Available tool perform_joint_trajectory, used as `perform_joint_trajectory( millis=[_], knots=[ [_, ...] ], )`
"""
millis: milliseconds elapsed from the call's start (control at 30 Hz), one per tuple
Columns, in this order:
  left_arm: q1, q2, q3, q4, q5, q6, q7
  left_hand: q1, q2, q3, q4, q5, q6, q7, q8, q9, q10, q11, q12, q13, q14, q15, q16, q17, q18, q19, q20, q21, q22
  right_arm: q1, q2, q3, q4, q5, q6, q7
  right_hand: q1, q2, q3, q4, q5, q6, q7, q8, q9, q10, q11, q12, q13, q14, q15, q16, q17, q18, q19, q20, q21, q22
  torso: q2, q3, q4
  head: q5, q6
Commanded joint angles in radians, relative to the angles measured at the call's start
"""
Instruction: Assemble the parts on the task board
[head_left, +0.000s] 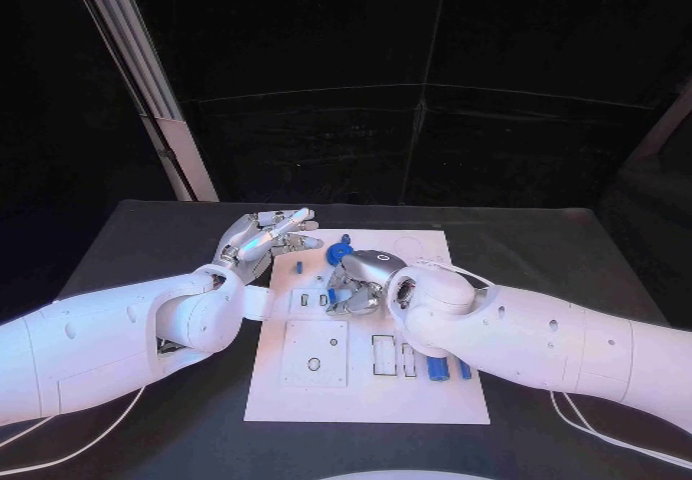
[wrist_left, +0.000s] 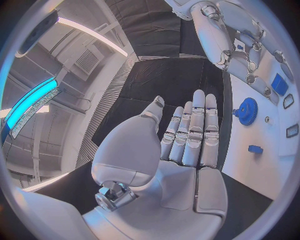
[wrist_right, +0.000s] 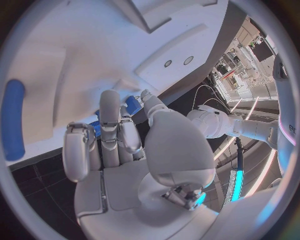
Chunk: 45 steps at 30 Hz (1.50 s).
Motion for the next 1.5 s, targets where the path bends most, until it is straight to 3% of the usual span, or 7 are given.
perform_joint_trajectory(
  millis=[33,433,567,700,1000,1267,1500],
  knots=[
    [0.002,0.001,0.001,0.000,-0.010,0.014,0.001,-0.001,0.010,0.000,-0.006,-0.001,-0.006,0.000,-0.003,0.000,-0.004,-0.001,-0.003,-0.001,-0.004,0.005,-0.003,0.001,0.007,0.009,0.001,-0.006,-0.002,-0.004,-0.015,0.000,0.023,-0.003,-0.103,0.010,-0.009,-0.002,-0.012,0.006,-0.005,-0.010,0.001,-0.002,-0.001,-0.008,-0.003,-0.005,-0.002,0.001,0.006,-0.003,-0.001,-0.003,0.006,0.008,-0.004,0.060,0.000,0.0008,-0.0006,0.001,0.001],
    [0.013,-0.020,0.001,-0.028,-0.217,-0.041,-0.175,-0.027,0.013,0.001,-0.004,-0.002,0.109,-0.074,0.030,0.005,0.205,-0.089,0.065,0.037,0.305,-0.100,0.283,0.194,0.008,0.269,-0.106,0.152,0.071,0.034,-0.153,0.004,0.074,0.374,-0.124,0.409,0.072,0.022,-0.011,-0.015,0.022,-0.056,0.014,0.000,0.000,-0.206,0.008,-0.240,-0.232,-0.068,0.018,-0.122,-0.010,0.065,-0.184,0.018,-0.186,-0.290,-0.016,0.0057,-0.0035,0.011,0.009],
    [0.038,-0.026,0.001,-0.050,-0.328,0.009,-0.327,-0.036,-0.021,-0.014,-0.004,-0.002,0.128,-0.111,0.054,0.014,0.268,-0.124,0.179,0.126,0.331,-0.134,0.998,0.883,-0.004,0.390,-0.151,0.320,0.167,0.073,-0.212,0.012,0.060,0.600,-0.056,0.466,0.130,0.049,0.026,-0.034,0.027,-0.012,0.009,0.029,0.012,-0.372,0.007,-0.539,-0.510,-0.133,0.023,-0.293,-0.008,0.128,-0.380,0.022,-0.455,-0.674,-0.027,0.0082,-0.0063,0.018,0.011],
    [0.058,-0.025,0.001,-0.062,-0.459,0.098,-0.480,-0.066,-0.024,-0.035,0.029,-0.003,0.106,-0.108,0.097,0.026,0.225,-0.128,0.351,0.263,0.333,-0.147,1.208,1.112,-0.019,0.390,-0.159,0.505,0.335,0.098,-0.257,0.015,0.049,0.787,-0.030,0.504,0.150,0.045,0.088,-0.035,0.021,0.008,0.014,0.027,0.010,-0.385,0.016,-0.759,-0.691,-0.191,0.042,-0.469,-0.004,0.139,-0.464,0.038,-0.645,-0.829,-0.037,0.0115,-0.0097,0.024,0.008],
    [0.100,0.009,0.002,-0.094,-0.751,0.252,-0.785,-0.092,0.006,-0.067,0.118,-0.002,0.051,-0.107,0.178,0.046,0.117,-0.130,0.547,0.416,0.355,-0.144,1.286,1.211,-0.050,0.421,-0.159,0.802,0.683,0.128,-0.345,0.019,0.053,1.023,0.010,0.568,0.128,-0.007,0.213,-0.036,0.013,0.028,0.042,-0.003,0.001,-0.264,0.052,-1.125,-1.101,-0.205,0.092,-0.749,-0.001,0.142,-0.455,0.082,-1.010,-1.073,-0.057,0.0209,-0.0181,0.040,-0.001],
    [0.129,0.086,0.002,-0.157,-0.940,0.326,-0.961,-0.112,-0.004,-0.119,0.207,-0.005,0.061,-0.145,0.334,0.121,0.175,-0.159,0.867,0.686,0.383,-0.164,1.370,1.330,-0.078,0.444,-0.177,0.993,0.927,0.133,-0.380,0.020,0.057,1.055,-0.020,0.558,0.111,-0.023,0.180,-0.057,0.010,0.074,-0.004,0.009,0.007,-0.060,-0.009,-1.059,-1.096,0.055,0.011,-0.662,0.068,0.141,-0.223,0.013,-0.948,-1.061,-0.070,0.0268,-0.0211,0.048,-0.013],
    [0.140,0.153,0.002,-0.199,-0.983,0.369,-1.071,-0.124,0.003,-0.178,0.240,-0.009,0.020,-0.161,0.481,0.222,0.205,-0.174,1.033,0.859,0.383,-0.177,1.370,1.330,-0.094,0.455,-0.185,1.075,1.044,0.134,-0.387,0.020,0.059,1.053,-0.044,0.547,0.095,-0.027,0.153,-0.060,0.017,0.076,-0.011,0.006,0.004,-0.043,-0.022,-1.020,-1.045,0.062,0.000,-0.586,0.133,0.137,-0.182,-0.003,-0.930,-1.052,-0.065,0.0242,-0.0208,0.052,-0.012]
  ],
)
